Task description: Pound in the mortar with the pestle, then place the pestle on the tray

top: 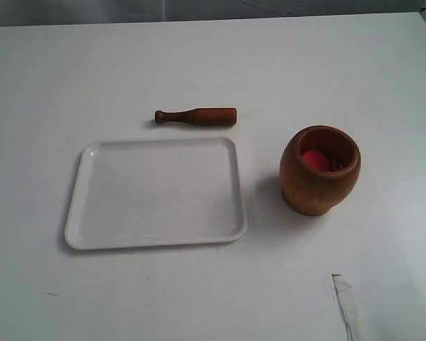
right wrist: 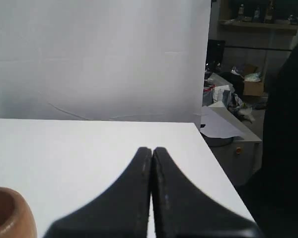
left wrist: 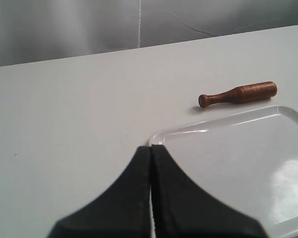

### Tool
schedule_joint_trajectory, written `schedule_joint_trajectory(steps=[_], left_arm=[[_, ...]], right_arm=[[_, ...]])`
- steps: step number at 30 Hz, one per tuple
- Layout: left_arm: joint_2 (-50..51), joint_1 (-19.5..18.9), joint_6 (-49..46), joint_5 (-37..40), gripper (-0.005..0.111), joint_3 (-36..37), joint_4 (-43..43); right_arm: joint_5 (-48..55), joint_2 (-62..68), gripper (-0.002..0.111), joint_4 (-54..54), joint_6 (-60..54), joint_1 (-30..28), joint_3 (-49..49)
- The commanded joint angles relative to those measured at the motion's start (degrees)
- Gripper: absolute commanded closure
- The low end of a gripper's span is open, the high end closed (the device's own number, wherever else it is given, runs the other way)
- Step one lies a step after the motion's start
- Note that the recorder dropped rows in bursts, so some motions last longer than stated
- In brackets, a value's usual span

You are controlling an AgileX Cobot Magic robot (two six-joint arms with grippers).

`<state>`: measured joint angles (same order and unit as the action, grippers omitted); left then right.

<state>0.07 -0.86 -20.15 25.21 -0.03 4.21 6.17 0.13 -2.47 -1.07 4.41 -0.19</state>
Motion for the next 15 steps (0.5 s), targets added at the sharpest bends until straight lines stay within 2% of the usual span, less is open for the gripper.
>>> schedule_joint_trajectory(steps=[1,6,10,15], left_arm=[[-0.1,0.4,0.5,-0.2,0.107,0.0,-0.4],[-0.1,0.4,0.5,-0.2,0.107,0.0,-0.4],[-0.1,0.4,0.5,-0.2,0.107,0.0,-0.4],[-0.1,0.4,0.5,-0.2,0.107,0.0,-0.4]], right_arm=[[-2.1,-0.1,0.108,5.5,0.0,-0.5,0.2],[-5.0,-0.1,0.108,11.0,0.1,-0.5,0.2],[-9.4,-0.1,0.108,22.7,2.6,-0.1,0.2],[-8.1,-0.1,0.108,20.2,2.6,4.8,-6.6]])
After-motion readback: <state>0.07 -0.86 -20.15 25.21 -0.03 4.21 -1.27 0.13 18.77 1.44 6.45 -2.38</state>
